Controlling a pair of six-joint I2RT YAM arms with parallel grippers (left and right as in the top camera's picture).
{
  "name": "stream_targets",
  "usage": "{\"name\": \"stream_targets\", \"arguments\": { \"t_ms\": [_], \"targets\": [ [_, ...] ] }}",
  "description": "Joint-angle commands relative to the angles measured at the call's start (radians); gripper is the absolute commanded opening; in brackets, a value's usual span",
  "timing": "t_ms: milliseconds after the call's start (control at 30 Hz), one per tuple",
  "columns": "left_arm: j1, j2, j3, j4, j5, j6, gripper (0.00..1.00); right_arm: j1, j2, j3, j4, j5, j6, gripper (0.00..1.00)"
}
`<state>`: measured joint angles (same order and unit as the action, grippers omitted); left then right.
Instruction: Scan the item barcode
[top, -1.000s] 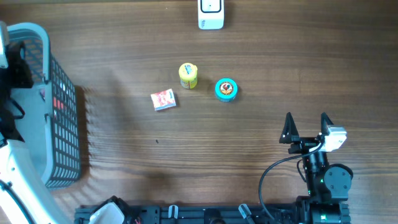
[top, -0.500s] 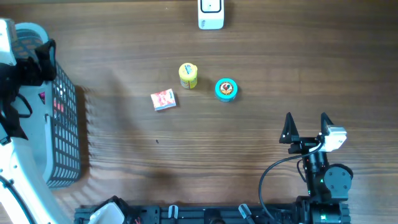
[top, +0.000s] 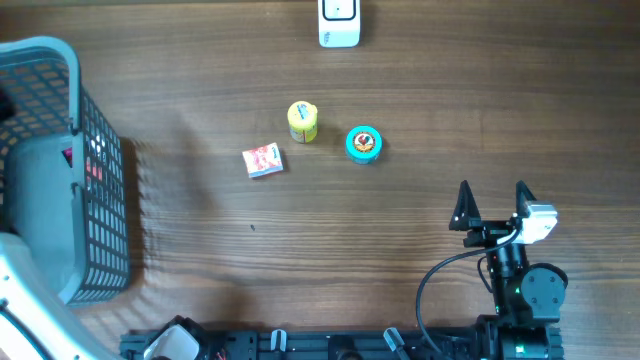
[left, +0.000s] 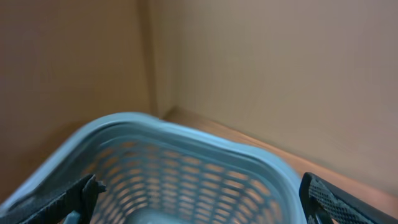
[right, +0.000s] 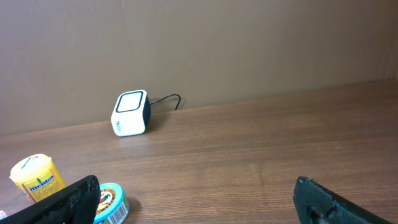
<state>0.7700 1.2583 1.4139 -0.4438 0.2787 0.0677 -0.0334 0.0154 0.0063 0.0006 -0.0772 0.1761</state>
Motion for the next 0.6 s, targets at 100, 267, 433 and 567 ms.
{"name": "stream_targets", "arguments": {
  "t_ms": [100,267,433,567],
  "targets": [
    [0.032,0.004,0.013,-0.073,-0.055,-0.096,1.00,0.004,-0.005,-0.001,0.002,0.006,0.008,1.00],
    [0.033,0.071,0.013,-0.081,-0.056,-0.137,1.00,0.004,-0.005,-0.001,0.002,0.007,0.008,1.00],
    [0.034,0.257,0.013,-0.187,-0.056,-0.142,1.00,0.004,-0.005,-0.001,0.002,0.007,0.008,1.00],
    [0.033,0.390,0.013,-0.231,-0.056,-0.116,1.00,0.004,-0.005,-0.001,0.002,0.007,0.008,1.00]
  ]
}}
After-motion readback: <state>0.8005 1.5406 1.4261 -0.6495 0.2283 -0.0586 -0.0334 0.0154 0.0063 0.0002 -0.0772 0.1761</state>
